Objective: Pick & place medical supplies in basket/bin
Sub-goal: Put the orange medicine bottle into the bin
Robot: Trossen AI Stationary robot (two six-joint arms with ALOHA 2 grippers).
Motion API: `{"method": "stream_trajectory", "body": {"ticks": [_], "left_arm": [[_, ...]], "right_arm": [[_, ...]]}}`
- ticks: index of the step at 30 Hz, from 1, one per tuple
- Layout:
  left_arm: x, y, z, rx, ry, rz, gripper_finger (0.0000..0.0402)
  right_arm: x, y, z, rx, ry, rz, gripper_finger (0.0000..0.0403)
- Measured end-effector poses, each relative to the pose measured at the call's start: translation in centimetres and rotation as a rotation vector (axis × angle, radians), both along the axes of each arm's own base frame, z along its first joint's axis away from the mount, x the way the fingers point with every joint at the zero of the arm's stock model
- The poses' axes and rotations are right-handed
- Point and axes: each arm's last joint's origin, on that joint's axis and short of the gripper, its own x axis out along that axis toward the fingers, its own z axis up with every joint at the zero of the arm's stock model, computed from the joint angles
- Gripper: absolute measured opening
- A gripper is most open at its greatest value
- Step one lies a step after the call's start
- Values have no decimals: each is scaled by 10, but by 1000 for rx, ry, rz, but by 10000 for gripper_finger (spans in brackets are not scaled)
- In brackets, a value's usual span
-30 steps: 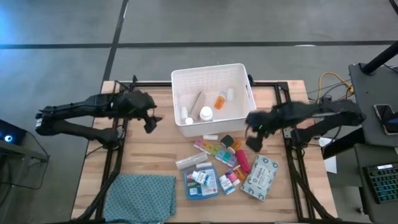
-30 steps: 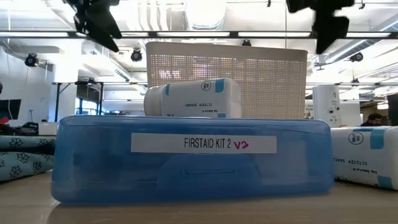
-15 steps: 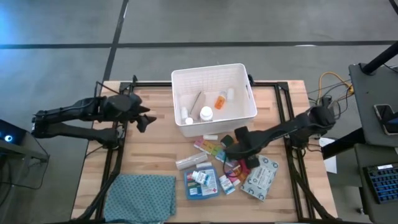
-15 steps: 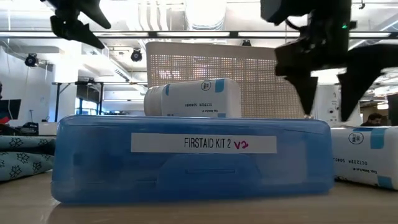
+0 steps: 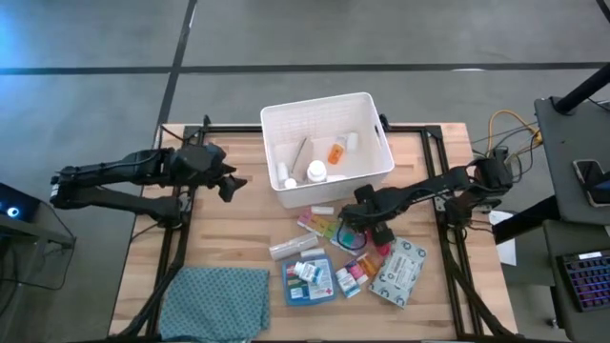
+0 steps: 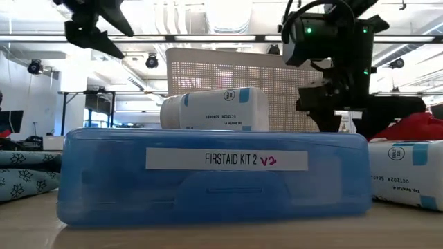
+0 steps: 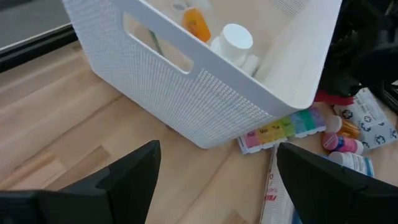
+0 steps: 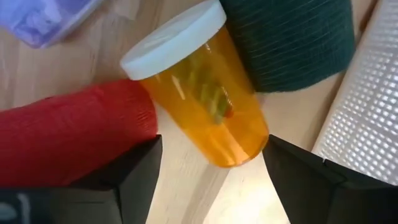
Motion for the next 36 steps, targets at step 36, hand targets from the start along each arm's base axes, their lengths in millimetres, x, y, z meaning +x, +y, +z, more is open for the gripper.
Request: {"method": "stream_trajectory", "body": {"ticks": [36], "left_arm": [[15,1,-6,-2,37,-7,299]], "right_arm": [[4,6,-14,236,-121,-230,220]]}}
